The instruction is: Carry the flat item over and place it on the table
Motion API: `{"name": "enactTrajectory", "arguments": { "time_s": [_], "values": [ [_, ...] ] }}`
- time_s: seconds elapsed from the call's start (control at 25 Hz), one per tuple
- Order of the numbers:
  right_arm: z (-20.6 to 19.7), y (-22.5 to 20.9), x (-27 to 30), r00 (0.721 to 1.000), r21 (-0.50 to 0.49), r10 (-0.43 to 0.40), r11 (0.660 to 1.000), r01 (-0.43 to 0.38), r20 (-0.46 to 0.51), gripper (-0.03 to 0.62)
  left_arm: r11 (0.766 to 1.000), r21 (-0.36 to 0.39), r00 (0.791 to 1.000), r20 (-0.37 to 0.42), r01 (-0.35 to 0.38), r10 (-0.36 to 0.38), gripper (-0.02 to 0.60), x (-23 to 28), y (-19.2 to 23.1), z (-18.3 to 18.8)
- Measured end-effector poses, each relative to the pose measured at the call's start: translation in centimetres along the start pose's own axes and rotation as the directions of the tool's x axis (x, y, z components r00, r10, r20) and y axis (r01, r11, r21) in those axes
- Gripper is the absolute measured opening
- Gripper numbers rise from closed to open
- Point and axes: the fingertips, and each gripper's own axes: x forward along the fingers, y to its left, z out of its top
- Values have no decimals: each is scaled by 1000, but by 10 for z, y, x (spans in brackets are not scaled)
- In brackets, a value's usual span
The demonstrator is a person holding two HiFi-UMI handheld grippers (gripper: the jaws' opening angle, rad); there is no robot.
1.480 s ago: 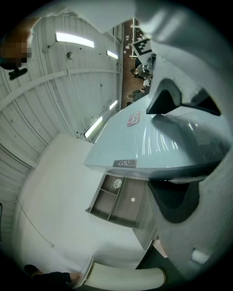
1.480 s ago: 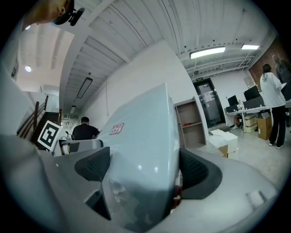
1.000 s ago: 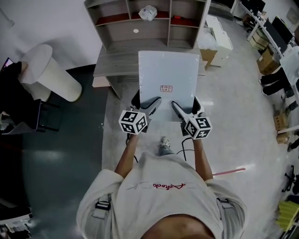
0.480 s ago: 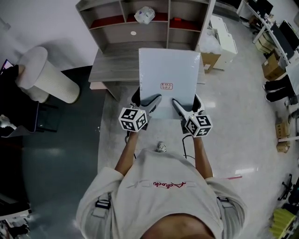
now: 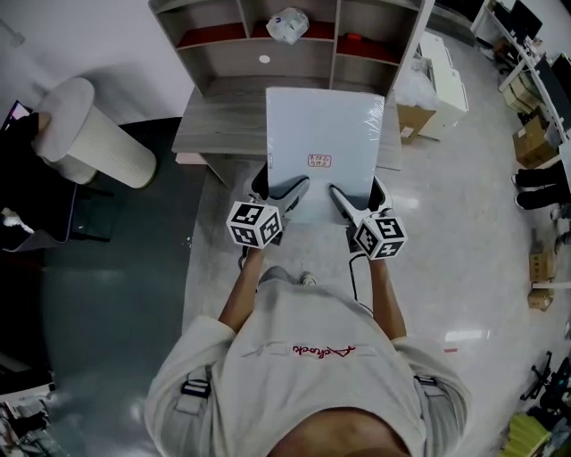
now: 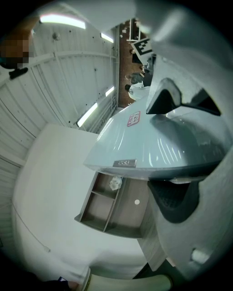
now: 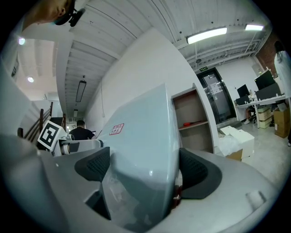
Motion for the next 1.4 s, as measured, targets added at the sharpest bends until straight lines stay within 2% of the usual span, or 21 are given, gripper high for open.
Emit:
{"name": "enactTrajectory", "arguments": {
  "time_s": [0.36, 0.68, 1.4],
  "values": [
    [-9, -5, 27, 1000, 9, 7, 1000, -7, -27, 491, 1000, -18, 1000, -13, -17, 17, 463, 12, 25, -5],
    [-4, -21, 75, 999, -6, -22, 1000, 22, -42, 491, 999, -40, 1000, -12, 10, -10, 463, 49, 64, 1],
    [16, -38, 227, 994, -2, -94, 996, 94, -55, 491, 995, -66, 997, -41, 70, -73, 463, 134, 195, 46]
  ]
}}
